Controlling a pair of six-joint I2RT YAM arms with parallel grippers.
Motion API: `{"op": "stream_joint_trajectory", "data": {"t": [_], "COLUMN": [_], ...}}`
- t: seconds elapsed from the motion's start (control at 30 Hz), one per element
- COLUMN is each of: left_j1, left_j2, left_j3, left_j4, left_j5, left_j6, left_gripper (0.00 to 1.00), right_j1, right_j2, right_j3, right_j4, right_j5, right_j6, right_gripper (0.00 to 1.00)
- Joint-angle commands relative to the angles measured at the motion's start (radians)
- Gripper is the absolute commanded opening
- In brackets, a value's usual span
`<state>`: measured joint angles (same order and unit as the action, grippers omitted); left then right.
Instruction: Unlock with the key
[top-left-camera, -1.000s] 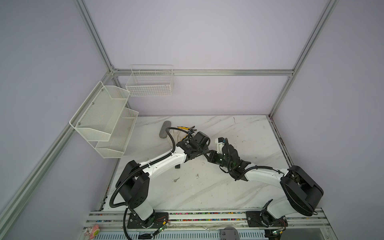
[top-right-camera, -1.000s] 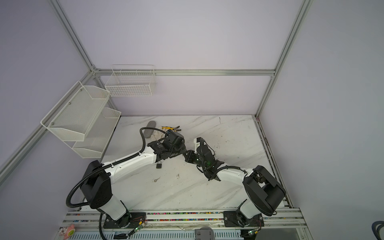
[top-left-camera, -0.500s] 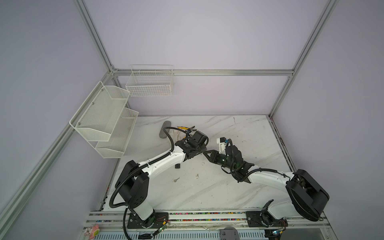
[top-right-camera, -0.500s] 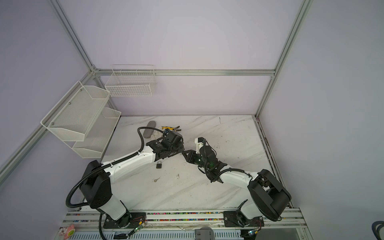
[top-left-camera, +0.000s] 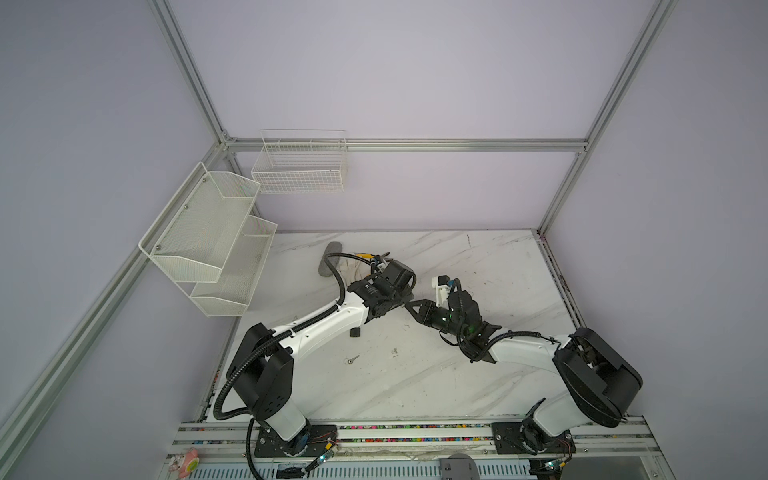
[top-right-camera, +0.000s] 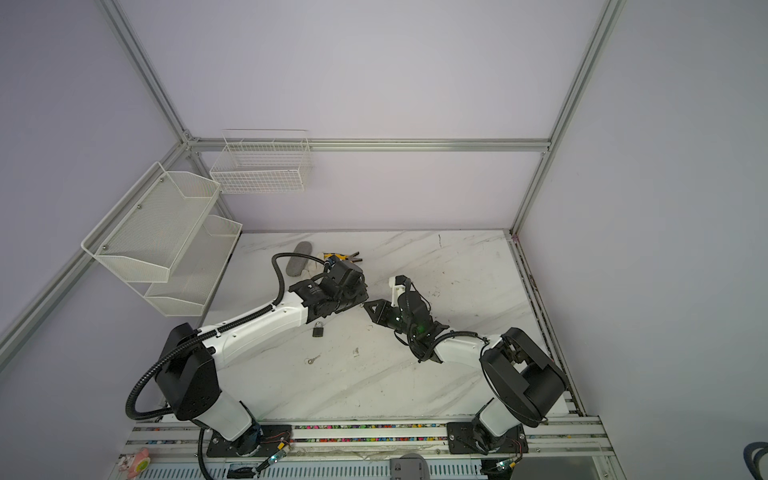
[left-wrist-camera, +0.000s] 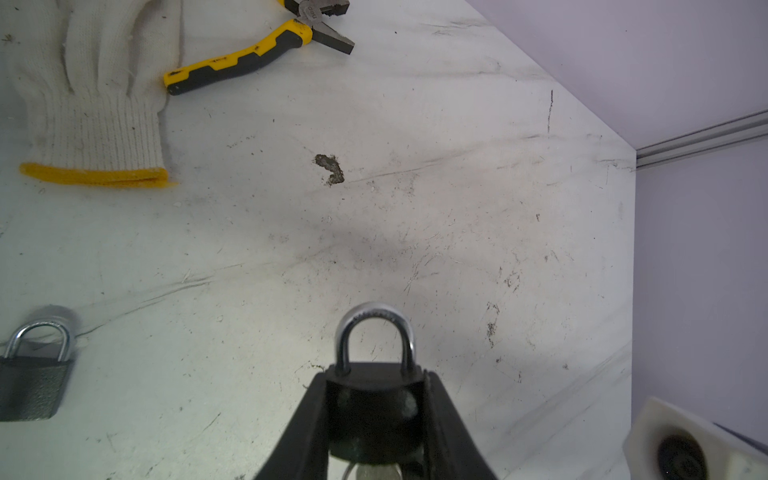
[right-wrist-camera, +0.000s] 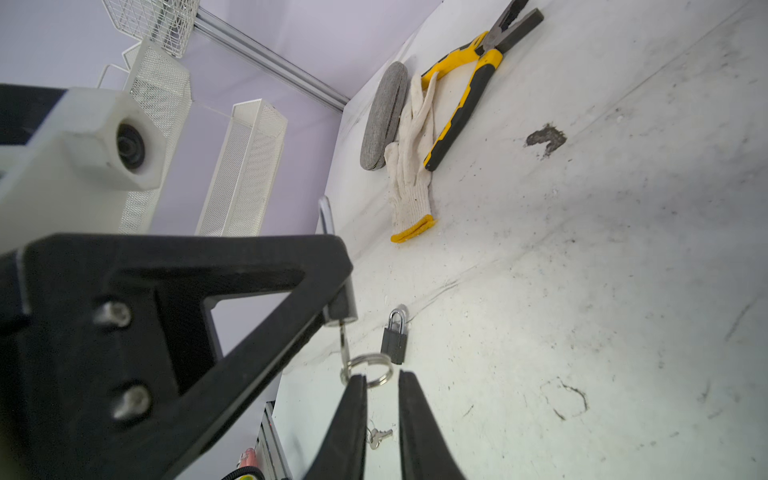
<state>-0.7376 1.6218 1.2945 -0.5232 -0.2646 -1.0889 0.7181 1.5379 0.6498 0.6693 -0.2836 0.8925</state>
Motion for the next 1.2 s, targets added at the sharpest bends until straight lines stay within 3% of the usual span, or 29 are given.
{"op": "stream_joint_trajectory", "data": {"t": [0.0,0.43,1.17], "left_j1": [0.003,0.003,0.003], "left_j2": [-0.037,-0.034,-0.030], "left_j3": [0.020,0.024,0.032], "left_j4": [0.043,0.044,0.052], "left_j5": [-0.002,0.007,0.060], "left_j6": [-0.005,-0.003,-0.012], "left_gripper": [0.00,0.00,0.00], "right_j1": [-0.003,-0.003,-0.003], "right_j2": [0.000,-0.062,-0.010], "right_j3": [0.002,0.022,0.021], "right_j4": [0.065,-0.021,0.046], "right_j5": [-0.009,0.041,0.018], "right_j6": [0.016,-0.028,-0.024], "right_gripper": [0.18,0.20,0.07]}}
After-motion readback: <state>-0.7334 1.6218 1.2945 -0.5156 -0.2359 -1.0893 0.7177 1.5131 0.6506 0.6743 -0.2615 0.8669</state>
